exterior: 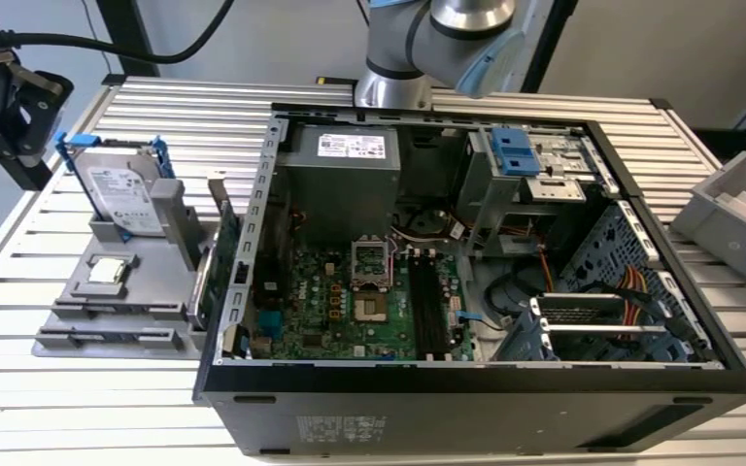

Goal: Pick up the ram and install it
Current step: 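Pick up the ram and move it above insertion slot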

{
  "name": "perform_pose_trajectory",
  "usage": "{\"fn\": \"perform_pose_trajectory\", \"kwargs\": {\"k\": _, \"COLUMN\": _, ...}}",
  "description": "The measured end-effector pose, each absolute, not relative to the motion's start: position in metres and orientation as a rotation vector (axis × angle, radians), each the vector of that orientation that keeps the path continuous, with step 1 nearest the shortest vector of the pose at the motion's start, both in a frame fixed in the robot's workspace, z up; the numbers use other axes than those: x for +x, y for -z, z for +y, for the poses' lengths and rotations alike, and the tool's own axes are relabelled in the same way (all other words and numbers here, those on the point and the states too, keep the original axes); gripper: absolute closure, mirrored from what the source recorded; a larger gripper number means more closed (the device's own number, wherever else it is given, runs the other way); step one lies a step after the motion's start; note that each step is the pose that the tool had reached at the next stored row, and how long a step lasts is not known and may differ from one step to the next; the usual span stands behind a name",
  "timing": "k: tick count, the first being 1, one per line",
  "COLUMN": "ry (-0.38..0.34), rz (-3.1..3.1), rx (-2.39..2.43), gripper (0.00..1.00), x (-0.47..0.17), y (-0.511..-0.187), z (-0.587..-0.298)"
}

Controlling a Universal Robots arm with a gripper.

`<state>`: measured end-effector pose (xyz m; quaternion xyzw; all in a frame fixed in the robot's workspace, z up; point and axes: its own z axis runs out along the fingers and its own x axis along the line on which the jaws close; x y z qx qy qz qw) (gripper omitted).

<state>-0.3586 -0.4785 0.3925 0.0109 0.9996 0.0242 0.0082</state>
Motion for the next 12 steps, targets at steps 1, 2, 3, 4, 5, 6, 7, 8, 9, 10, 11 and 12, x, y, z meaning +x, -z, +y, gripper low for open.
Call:
{"fn": "perform_pose_trajectory", "kwargs": {"k": 1, "ry": -0.076, "rz": 3.124, "rx": 0.033, "gripper": 1.00, "x": -0.3585, "y": -0.3924, "z": -0.4785}}
{"fn": "perform_pose_trajectory", "kwargs": {"k": 2, "ry": -0.076, "rz": 3.124, "rx": 0.027, "gripper": 1.00, "x": -0.3586, "y": -0.3925, "z": -0.4785}}
{"fn": "perform_pose_trajectory", "kwargs": {"k": 3, "ry": -0.076, "rz": 3.125, "rx": 0.011, "gripper": 1.00, "x": -0.3586, "y": -0.3925, "z": -0.4785}}
{"fn": "perform_pose_trajectory", "kwargs": {"k": 4, "ry": -0.076, "rz": 3.125, "rx": -0.005, "gripper": 1.00, "x": -0.3586, "y": -0.3925, "z": -0.4785}}
{"fn": "perform_pose_trajectory", "kwargs": {"k": 5, "ry": -0.076, "rz": 3.125, "rx": -0.017, "gripper": 1.00, "x": -0.3586, "y": -0.3924, "z": -0.4785}}
{"fn": "perform_pose_trajectory", "kwargs": {"k": 6, "ry": -0.076, "rz": 3.125, "rx": -0.019, "gripper": 1.00, "x": -0.3586, "y": -0.3925, "z": -0.4785}}
{"fn": "perform_pose_trajectory", "kwargs": {"k": 7, "ry": -0.076, "rz": 3.125, "rx": -0.019, "gripper": 1.00, "x": -0.3586, "y": -0.3924, "z": -0.4785}}
{"fn": "perform_pose_trajectory", "kwargs": {"k": 8, "ry": -0.076, "rz": 3.125, "rx": -0.019, "gripper": 1.00, "x": -0.3586, "y": -0.3925, "z": -0.4784}}
{"fn": "perform_pose_trajectory", "kwargs": {"k": 9, "ry": -0.076, "rz": 3.125, "rx": -0.020, "gripper": 1.00, "x": -0.3586, "y": -0.3925, "z": -0.4784}}
{"fn": "perform_pose_trajectory", "kwargs": {"k": 10, "ry": -0.076, "rz": 3.125, "rx": -0.022, "gripper": 1.00, "x": -0.3585, "y": -0.3925, "z": -0.4785}}
{"fn": "perform_pose_trajectory", "kwargs": {"k": 11, "ry": -0.076, "rz": 3.125, "rx": -0.026, "gripper": 1.00, "x": -0.3586, "y": -0.3925, "z": -0.4784}}
{"fn": "perform_pose_trajectory", "kwargs": {"k": 12, "ry": -0.076, "rz": 3.125, "rx": -0.030, "gripper": 1.00, "x": -0.3586, "y": -0.3925, "z": -0.4784}}
